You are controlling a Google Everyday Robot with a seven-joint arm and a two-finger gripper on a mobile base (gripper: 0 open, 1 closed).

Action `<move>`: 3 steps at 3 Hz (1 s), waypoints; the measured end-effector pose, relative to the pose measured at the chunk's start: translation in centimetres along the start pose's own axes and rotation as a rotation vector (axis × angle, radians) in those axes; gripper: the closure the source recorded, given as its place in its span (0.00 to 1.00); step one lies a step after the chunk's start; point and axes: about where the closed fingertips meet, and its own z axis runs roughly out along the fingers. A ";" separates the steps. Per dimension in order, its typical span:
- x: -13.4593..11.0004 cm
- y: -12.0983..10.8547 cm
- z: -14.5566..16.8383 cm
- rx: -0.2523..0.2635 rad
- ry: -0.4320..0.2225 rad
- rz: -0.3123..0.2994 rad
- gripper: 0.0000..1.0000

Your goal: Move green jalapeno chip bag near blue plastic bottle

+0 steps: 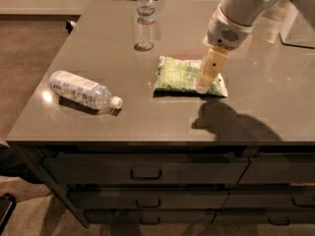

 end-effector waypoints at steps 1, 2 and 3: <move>-1.2 -1.2 2.2 -0.024 -0.016 -0.009 0.00; -1.2 -2.4 3.8 -0.041 -0.013 -0.002 0.00; -1.1 -2.9 5.1 -0.058 0.007 0.007 0.18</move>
Offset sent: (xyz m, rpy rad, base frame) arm 0.0477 0.0102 -0.0431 0.0157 0.0617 0.0076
